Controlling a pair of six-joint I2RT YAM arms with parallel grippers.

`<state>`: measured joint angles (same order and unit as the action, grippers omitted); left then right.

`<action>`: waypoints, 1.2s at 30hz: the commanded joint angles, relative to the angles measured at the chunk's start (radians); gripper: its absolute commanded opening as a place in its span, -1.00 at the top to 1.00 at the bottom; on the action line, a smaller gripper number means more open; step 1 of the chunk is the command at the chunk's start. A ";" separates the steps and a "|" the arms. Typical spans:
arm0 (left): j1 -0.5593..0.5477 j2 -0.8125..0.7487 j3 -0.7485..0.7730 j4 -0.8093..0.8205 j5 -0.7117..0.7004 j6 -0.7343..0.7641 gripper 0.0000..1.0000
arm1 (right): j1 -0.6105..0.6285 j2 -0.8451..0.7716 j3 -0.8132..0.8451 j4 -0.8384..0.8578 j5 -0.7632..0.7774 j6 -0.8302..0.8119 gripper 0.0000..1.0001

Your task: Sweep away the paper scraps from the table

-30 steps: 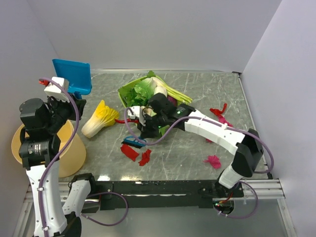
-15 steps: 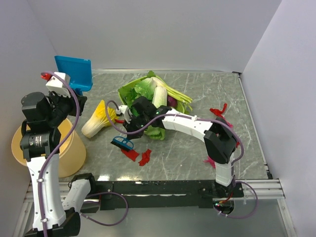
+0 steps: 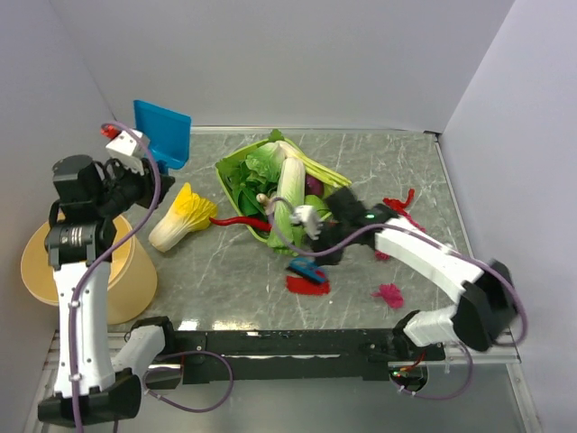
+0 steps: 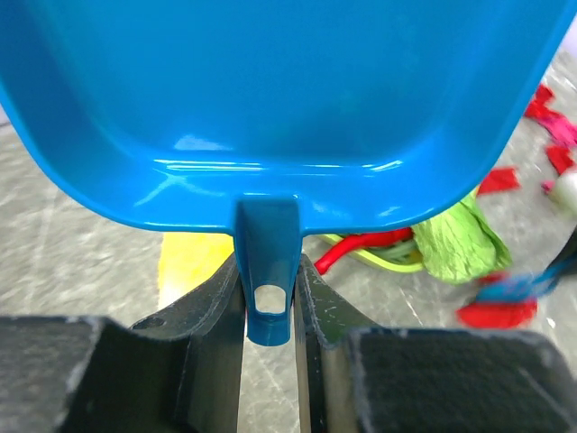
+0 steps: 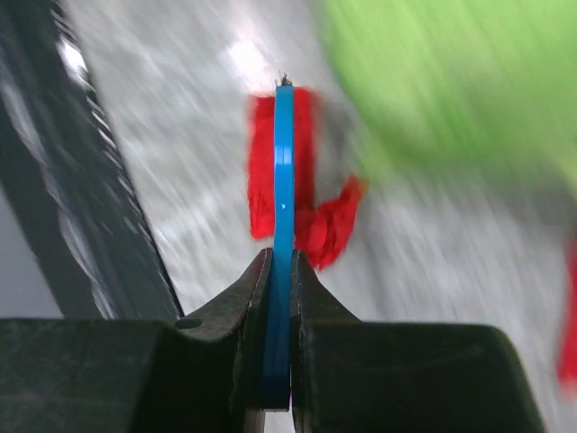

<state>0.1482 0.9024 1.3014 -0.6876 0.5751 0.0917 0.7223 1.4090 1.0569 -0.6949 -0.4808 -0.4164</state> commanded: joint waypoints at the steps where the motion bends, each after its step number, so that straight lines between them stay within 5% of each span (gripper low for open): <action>1: -0.082 0.042 0.010 0.050 0.060 0.045 0.98 | -0.139 -0.247 -0.096 -0.210 0.080 -0.189 1.00; 7: -0.344 0.115 0.032 -0.022 0.014 0.141 0.98 | -0.239 -0.476 -0.155 -0.273 0.117 -0.299 1.00; 15: -0.541 0.197 0.093 -0.456 -0.009 0.581 0.98 | -0.260 -0.443 -0.020 -0.246 0.132 0.007 1.00; 21: -0.660 0.197 0.003 -0.674 -0.127 0.865 0.98 | -0.313 -0.426 0.034 -0.221 0.203 0.188 1.00; 32: -1.051 0.285 -0.304 -0.574 -0.410 0.771 0.98 | -0.336 -0.375 0.110 -0.304 0.349 0.240 1.00; 36: -1.099 0.375 -0.326 -0.448 -0.442 0.649 0.98 | -0.336 -0.360 0.091 -0.347 0.360 0.220 1.00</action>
<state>-0.9112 1.2160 0.9886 -1.2659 0.2092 0.8536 0.3935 1.0374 1.1194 -0.9855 -0.1707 -0.2024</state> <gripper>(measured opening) 0.274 0.134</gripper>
